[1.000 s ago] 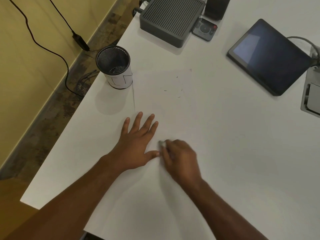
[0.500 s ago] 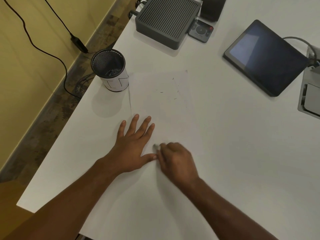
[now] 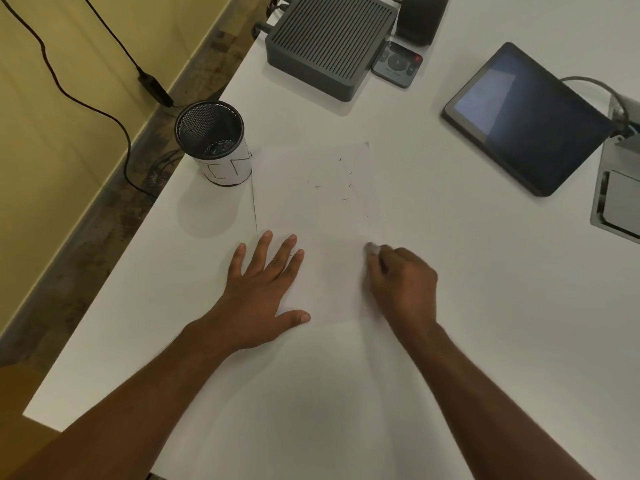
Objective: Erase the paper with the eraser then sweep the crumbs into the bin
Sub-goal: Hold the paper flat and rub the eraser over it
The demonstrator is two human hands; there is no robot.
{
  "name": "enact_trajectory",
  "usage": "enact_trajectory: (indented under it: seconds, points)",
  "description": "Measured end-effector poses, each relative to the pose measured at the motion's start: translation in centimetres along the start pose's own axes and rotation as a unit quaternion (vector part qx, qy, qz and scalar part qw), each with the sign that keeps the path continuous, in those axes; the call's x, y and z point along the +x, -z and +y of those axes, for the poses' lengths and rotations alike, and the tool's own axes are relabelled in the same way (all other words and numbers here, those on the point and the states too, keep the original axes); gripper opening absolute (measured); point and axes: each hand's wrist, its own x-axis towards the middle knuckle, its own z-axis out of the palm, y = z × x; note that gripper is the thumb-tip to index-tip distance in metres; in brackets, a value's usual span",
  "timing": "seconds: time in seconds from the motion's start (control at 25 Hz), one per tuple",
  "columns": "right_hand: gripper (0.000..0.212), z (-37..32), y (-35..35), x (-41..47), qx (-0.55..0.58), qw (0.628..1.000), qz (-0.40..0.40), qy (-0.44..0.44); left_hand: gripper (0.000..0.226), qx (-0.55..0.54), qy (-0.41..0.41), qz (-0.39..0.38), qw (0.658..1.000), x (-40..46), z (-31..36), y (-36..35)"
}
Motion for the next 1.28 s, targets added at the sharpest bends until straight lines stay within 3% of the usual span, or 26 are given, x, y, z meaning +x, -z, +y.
enact_trajectory:
  seconds: [0.08, 0.16, 0.24, 0.32, 0.36, 0.4, 0.52, 0.56, 0.68, 0.72, 0.84, 1.0, 1.16, 1.2, 1.28]
  points:
    - [0.033, -2.5, -0.6, -2.7, 0.013, 0.997, -0.051, 0.056, 0.098, -0.002, -0.001, 0.005, 1.0, 0.0, 0.0, -0.1]
    - [0.027, -3.7, -1.3, -6.1, 0.034, 0.978, -0.105, 0.174, 0.097, 0.0, -0.003, 0.007, 1.0, 0.0, 0.0, 0.0]
    - [0.029, -1.7, -1.0, -3.4, 0.02, 0.987, -0.097, 0.129, 0.097, 0.002, -0.003, 0.003, 1.0, 0.1, 0.0, 0.1]
    - [0.036, -0.2, -0.3, -0.2, -0.001, 0.999, -0.013, 0.033, 0.097, 0.001, -0.004, 0.0, 1.0, 0.1, 0.1, 0.1]
    - [0.038, -0.4, -0.1, -0.1, 0.0, 1.0, -0.009, 0.02, 0.098, 0.001, -0.004, 0.002, 1.0, 0.1, 0.0, 0.0]
    - [0.036, -1.6, -0.2, -0.9, 0.006, 0.999, -0.032, 0.031, 0.097, 0.001, -0.004, 0.004, 1.0, 0.1, 0.0, 0.0]
    - [0.022, -4.7, -1.5, -6.2, 0.04, 0.974, -0.124, 0.183, 0.097, 0.008, -0.007, 0.007, 1.0, 0.1, 0.0, -0.1]
    - [0.022, -4.3, -1.6, -5.4, 0.042, 0.973, -0.136, 0.179, 0.097, 0.011, -0.007, 0.006, 1.0, 0.1, 0.0, -0.2]
    - [0.032, -3.0, -1.2, -1.6, 0.02, 0.996, -0.054, 0.069, 0.098, 0.009, -0.006, 0.008, 1.0, 0.1, 0.0, -0.3]
    - [0.033, -3.4, -1.1, -1.8, 0.026, 0.995, -0.07, 0.069, 0.098, 0.008, -0.007, 0.01, 1.0, 0.1, 0.0, -0.2]
    - [0.025, -5.0, -1.4, -5.1, 0.021, 0.975, -0.141, 0.171, 0.097, 0.004, -0.006, 0.006, 1.0, 0.1, 0.0, -0.1]
    - [0.032, -3.7, -0.9, -2.0, 0.008, 0.993, -0.092, 0.078, 0.098, 0.009, 0.0, 0.0, 1.0, 0.1, 0.0, -0.1]
    - [0.026, -4.9, -1.2, -5.1, 0.021, 0.968, -0.158, 0.196, 0.097, 0.009, -0.005, 0.003, 1.0, 0.1, 0.0, -0.1]
    - [0.028, -3.9, -1.0, -3.7, 0.015, 0.973, -0.156, 0.169, 0.097, 0.006, -0.005, 0.003, 1.0, 0.1, 0.0, -0.1]
    - [0.036, -2.0, -0.5, -0.4, -0.008, 0.995, -0.076, 0.069, 0.098, 0.002, -0.005, 0.004, 1.0, 0.0, 0.0, -0.1]
